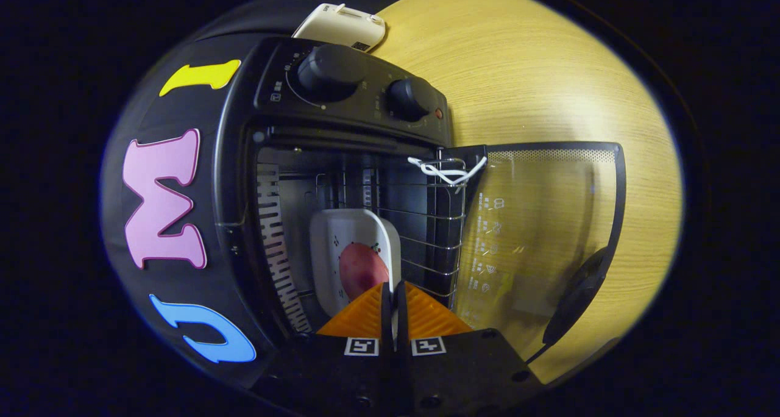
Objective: Open the toaster oven, put the food inside, and close the toaster oven door.
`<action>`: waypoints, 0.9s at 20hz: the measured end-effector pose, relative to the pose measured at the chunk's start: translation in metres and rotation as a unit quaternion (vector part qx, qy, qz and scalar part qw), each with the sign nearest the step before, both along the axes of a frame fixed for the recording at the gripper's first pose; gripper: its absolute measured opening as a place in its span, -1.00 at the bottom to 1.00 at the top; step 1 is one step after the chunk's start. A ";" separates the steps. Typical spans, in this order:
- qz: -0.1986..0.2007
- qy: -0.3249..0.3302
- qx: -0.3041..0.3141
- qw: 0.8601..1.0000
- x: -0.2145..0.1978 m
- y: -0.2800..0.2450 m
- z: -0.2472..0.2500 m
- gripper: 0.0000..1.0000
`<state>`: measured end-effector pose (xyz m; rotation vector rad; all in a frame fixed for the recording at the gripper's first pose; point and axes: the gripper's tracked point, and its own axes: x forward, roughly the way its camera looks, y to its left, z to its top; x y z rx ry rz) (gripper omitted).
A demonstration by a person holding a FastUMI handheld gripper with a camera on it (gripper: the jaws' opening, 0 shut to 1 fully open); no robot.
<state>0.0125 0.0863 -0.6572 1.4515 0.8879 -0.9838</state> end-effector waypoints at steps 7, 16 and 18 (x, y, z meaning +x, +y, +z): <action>-0.018 0.009 0.007 1.000 0.003 0.001 -0.008 -0.82; 0.038 -0.020 0.044 0.998 -0.022 0.017 0.040 -0.33; 0.075 -0.026 0.039 0.996 -0.036 0.020 0.057 -0.33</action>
